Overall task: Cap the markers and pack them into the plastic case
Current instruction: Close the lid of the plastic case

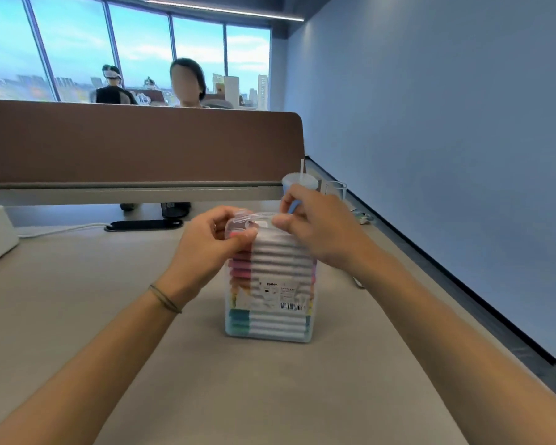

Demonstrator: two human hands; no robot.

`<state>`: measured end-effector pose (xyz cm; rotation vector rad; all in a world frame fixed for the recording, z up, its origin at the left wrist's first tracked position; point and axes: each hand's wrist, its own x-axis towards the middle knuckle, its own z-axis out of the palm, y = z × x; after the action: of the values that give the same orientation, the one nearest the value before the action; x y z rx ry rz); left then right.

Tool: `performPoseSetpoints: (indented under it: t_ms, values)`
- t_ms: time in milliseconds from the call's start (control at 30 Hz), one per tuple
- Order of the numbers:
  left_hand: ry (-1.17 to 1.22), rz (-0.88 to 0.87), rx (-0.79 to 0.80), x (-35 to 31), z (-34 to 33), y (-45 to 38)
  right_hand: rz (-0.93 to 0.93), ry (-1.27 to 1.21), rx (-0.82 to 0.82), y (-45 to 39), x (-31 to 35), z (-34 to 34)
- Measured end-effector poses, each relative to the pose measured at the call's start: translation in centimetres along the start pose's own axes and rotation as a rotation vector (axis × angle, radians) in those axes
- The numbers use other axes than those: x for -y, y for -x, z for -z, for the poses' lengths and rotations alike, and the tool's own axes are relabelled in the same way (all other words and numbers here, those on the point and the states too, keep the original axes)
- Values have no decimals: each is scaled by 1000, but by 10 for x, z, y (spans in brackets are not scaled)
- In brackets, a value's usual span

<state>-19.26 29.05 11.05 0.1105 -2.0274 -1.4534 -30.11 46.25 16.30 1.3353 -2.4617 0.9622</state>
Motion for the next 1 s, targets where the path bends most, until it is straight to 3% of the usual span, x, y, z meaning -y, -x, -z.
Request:
performPoseSetpoints:
  t_ms: [167, 367, 633, 800, 1000]
  values:
    - [14, -34, -19, 1, 0, 8, -24, -235, 43, 19, -24, 0]
    - [64, -148, -104, 2, -15, 18, -72, -533, -89, 29, -35, -19]
    - [-51, -252, -218, 13, -21, 18, -23, -559, -184, 28, -41, -32]
    - [-207, -291, -224, 12, -12, 11, -5, -558, -222, 27, -44, -38]
    - [-230, -322, -255, 12, -16, 11, 26, -582, -266, 30, -45, -42]
